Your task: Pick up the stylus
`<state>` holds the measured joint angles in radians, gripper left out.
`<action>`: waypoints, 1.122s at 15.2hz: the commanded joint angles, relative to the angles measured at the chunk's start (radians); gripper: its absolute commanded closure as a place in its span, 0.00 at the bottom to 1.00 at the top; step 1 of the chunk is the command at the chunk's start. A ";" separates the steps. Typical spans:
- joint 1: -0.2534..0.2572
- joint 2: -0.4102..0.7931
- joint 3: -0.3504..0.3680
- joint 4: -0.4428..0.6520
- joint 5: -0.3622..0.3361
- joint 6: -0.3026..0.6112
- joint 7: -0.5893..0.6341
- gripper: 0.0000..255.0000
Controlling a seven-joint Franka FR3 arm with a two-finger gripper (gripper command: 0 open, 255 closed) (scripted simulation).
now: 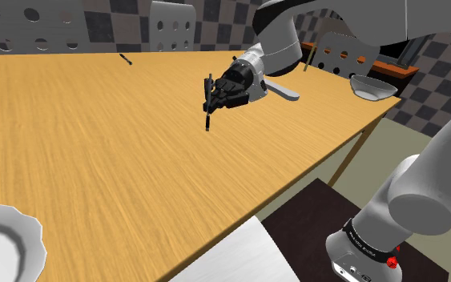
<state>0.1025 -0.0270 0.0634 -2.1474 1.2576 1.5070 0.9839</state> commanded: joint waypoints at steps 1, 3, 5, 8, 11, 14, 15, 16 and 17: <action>0.000 -0.006 0.000 0.005 0.001 -0.004 0.010 1.00; -0.001 -0.018 -0.001 0.016 0.002 -0.013 0.031 1.00; -0.002 -0.028 -0.002 0.027 0.003 -0.021 0.052 1.00; -0.003 -0.043 -0.004 0.046 0.006 -0.033 0.083 1.00; -0.004 -0.055 -0.005 0.067 0.008 -0.046 0.114 1.00; -0.004 -0.067 -0.006 0.089 0.012 -0.058 0.145 1.00; -0.005 -0.070 -0.007 0.096 0.013 -0.062 0.156 1.00; -0.005 -0.071 -0.007 0.097 0.013 -0.063 0.157 1.00; -0.005 -0.071 -0.007 0.097 0.013 -0.063 0.157 1.00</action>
